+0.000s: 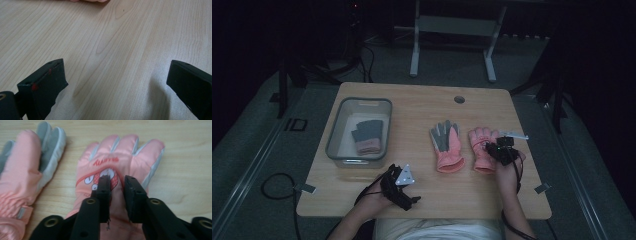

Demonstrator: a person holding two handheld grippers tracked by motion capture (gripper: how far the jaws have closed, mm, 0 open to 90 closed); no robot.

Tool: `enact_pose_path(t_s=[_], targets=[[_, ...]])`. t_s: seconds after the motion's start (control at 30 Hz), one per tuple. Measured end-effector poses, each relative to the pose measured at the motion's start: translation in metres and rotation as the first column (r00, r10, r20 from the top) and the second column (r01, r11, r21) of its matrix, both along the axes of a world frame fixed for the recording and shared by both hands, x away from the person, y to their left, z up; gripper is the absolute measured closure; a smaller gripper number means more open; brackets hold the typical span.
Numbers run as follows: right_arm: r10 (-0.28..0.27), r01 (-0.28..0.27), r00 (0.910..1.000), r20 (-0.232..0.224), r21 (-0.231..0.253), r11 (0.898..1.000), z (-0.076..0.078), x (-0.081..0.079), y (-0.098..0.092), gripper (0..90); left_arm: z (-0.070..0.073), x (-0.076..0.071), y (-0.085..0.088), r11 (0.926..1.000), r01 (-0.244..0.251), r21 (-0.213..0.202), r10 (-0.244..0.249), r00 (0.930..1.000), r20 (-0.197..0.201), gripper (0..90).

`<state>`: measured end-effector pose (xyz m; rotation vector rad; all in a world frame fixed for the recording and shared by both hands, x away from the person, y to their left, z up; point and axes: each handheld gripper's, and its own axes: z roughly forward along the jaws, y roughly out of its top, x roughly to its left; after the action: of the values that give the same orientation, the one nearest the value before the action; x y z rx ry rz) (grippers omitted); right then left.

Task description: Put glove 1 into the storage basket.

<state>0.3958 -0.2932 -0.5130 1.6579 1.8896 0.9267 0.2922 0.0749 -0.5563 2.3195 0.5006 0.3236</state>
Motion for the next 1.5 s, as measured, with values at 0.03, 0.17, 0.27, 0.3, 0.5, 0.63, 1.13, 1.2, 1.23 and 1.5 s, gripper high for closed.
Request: enact_pose_path(t_s=[0.03, 0.17, 0.27, 0.3, 0.5, 0.63, 1.13, 1.2, 1.23, 1.5], targets=[[0.015, -0.015, 0.9998, 0.012, -0.003, 1.0, 0.003, 0.0, -0.002, 70.1, 0.0, 0.0, 0.0, 1.0, 0.002, 0.001, -0.002, 1.0, -0.002, 1.9], [0.147, -0.144, 0.988, 0.046, -0.067, 0.987, 0.015, 0.007, -0.009, 62.4, 0.001, 0.0, 0.0, 0.9999, 0.015, -0.003, -0.015, 0.9999, -0.002, 1.9], [0.243, -0.236, 0.9692, 0.039, -0.139, 0.962, 0.016, 0.011, -0.007, 58.2, 0.0, 0.0, -0.001, 0.9998, 0.019, 0.008, -0.019, 0.9998, -0.001, 1.9], [0.257, -0.249, 0.9657, 0.036, -0.156, 0.956, 0.014, 0.012, -0.006, 57.8, 0.001, 0.0, -0.001, 0.9997, 0.022, 0.01, -0.022, 0.9997, 0.002, 1.9], [0.295, -0.281, 0.9556, 0.01, -0.269, 0.921, -0.007, 0.016, 0.001, 50.4, 0.0, 0.0, -0.001, 0.9998, 0.019, 0.007, -0.019, 0.9998, -0.003, 1.9], [0.304, -0.289, 0.9527, 0.005, -0.297, 0.91, -0.016, 0.014, 0.006, 42.9, 0.0, 0.0, -0.001, 0.9998, 0.018, 0.009, -0.018, 0.9998, -0.003, 1.9], [0.256, -0.251, 0.9666, -0.017, -0.269, 0.93, -0.016, 0.014, 0.017, 83.7, 0.002, -0.001, -0.002, 0.9997, 0.022, 0.009, -0.022, 0.9998, 0.0, 1.9], [0.235, -0.23, 0.972, -0.007, -0.239, 0.943, -0.011, 0.013, 0.015, 84.8, 0.002, -0.001, -0.002, 0.9997, 0.022, 0.006, -0.022, 0.9998, -0.002, 1.9], [0.227, -0.219, 0.974, 0.006, -0.238, 0.946, -0.007, 0.013, 0.015, 85.2, 0.002, -0.001, -0.002, 0.9997, 0.021, 0.008, -0.021, 0.9998, -0.002, 1.9], [0.235, -0.212, 0.9656, 0.111, -0.189, 0.959, 0.04, 0.007, 0.017, 85.2, 0.001, -0.001, -0.002, 0.9997, 0.021, 0.013, -0.021, 0.9998, -0.001, 1.9]])
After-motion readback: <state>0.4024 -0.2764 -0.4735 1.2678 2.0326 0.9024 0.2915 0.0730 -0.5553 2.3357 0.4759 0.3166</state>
